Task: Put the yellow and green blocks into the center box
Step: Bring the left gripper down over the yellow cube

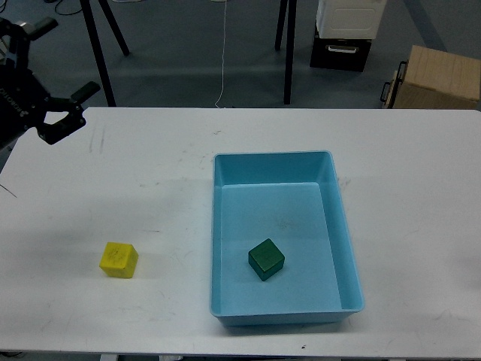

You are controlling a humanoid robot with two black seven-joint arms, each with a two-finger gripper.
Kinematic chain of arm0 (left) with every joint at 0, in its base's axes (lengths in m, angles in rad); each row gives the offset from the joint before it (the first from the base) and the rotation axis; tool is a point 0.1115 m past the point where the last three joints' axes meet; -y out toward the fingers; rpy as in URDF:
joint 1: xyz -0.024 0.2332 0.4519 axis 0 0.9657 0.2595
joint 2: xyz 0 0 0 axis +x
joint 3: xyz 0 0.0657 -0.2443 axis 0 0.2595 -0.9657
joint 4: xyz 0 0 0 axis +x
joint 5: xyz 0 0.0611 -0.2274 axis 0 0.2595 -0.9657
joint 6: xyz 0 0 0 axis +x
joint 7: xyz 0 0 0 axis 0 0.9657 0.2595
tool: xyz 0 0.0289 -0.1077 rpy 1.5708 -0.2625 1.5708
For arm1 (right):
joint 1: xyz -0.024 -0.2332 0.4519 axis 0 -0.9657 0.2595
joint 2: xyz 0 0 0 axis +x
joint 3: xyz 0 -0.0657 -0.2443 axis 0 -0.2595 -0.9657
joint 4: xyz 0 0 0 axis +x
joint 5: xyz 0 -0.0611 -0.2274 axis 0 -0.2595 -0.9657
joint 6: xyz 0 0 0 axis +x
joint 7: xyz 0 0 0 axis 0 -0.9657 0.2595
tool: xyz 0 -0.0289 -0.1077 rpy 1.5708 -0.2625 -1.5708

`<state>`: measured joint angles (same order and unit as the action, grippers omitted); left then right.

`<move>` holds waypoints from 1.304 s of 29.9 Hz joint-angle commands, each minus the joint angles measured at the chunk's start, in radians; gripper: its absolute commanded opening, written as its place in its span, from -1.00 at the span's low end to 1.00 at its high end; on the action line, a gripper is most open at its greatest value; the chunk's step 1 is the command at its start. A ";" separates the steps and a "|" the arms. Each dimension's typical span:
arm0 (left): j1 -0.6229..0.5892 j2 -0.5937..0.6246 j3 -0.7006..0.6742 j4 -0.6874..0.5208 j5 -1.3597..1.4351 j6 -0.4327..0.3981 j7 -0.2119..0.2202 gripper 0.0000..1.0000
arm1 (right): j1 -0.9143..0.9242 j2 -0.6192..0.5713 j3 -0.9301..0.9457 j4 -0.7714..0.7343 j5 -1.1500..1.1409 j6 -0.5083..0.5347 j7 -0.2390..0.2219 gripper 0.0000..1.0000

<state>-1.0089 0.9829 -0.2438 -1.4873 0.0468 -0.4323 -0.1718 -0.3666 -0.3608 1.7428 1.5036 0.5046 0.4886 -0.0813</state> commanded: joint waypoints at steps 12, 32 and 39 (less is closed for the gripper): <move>-0.925 -0.565 1.243 0.002 0.051 0.139 0.032 1.00 | -0.012 0.014 0.020 0.003 -0.011 0.000 0.000 1.00; -0.942 -0.716 1.660 -0.128 0.300 0.310 -0.006 1.00 | -0.006 0.006 0.007 -0.006 -0.011 0.000 -0.001 1.00; -0.876 -0.724 1.647 -0.114 0.297 0.311 -0.017 1.00 | -0.008 0.005 0.007 -0.006 -0.012 0.000 -0.001 1.00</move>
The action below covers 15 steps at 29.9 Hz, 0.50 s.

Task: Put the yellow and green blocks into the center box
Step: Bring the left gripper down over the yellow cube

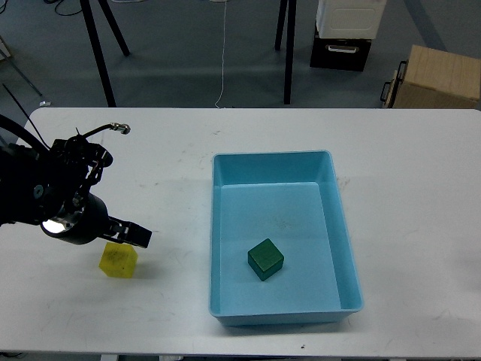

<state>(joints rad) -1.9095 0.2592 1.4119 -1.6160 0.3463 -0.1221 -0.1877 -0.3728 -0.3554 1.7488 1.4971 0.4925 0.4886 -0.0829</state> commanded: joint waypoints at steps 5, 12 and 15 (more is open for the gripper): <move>0.070 0.000 -0.027 0.062 -0.001 -0.002 -0.001 1.00 | -0.001 0.000 0.003 0.000 0.001 0.000 0.000 1.00; 0.133 -0.001 -0.028 0.100 0.003 0.005 -0.001 1.00 | -0.005 0.000 0.003 0.000 0.000 0.000 0.000 1.00; 0.147 -0.001 -0.030 0.120 0.003 0.005 -0.001 1.00 | -0.006 0.001 0.003 0.000 0.001 0.000 0.000 1.00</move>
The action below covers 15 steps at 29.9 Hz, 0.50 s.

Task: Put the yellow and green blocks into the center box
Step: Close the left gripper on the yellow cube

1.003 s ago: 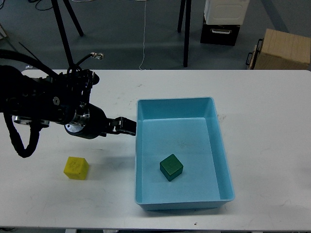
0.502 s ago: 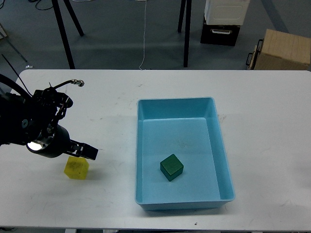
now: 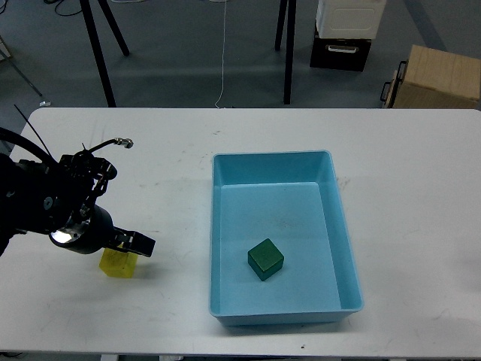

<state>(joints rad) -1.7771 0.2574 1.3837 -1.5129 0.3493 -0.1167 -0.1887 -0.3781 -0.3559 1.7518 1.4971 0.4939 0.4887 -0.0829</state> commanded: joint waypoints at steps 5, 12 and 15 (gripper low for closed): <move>0.015 0.000 0.000 0.028 0.004 0.000 0.000 1.00 | -0.004 0.002 0.002 0.002 0.000 0.000 0.000 1.00; 0.016 0.002 0.002 0.028 0.008 -0.001 -0.006 1.00 | -0.004 0.002 0.003 0.002 0.000 0.000 0.000 1.00; 0.015 0.003 0.000 0.013 0.008 0.002 -0.011 1.00 | -0.004 0.002 0.003 0.000 0.000 0.000 0.000 1.00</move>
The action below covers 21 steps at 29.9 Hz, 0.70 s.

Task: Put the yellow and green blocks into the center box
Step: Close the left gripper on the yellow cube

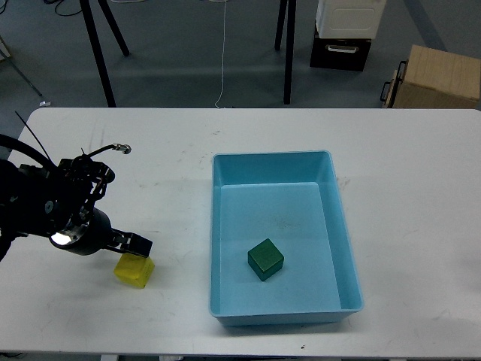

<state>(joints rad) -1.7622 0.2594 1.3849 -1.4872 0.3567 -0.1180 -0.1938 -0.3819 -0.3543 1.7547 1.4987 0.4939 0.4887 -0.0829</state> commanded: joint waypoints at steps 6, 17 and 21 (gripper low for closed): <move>-0.037 0.003 -0.024 -0.065 0.004 0.003 -0.012 1.00 | 0.000 0.000 0.000 -0.001 -0.001 0.000 0.000 1.00; 0.024 -0.031 -0.021 -0.056 0.004 0.037 -0.013 0.99 | -0.003 0.000 0.000 -0.001 0.000 0.000 0.000 1.00; 0.032 -0.032 -0.015 -0.054 0.004 0.078 -0.016 0.90 | -0.003 0.000 -0.001 0.000 0.000 0.000 0.000 1.00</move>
<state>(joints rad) -1.7363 0.2283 1.3647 -1.5432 0.3604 -0.0709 -0.2071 -0.3850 -0.3549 1.7551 1.4972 0.4935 0.4887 -0.0828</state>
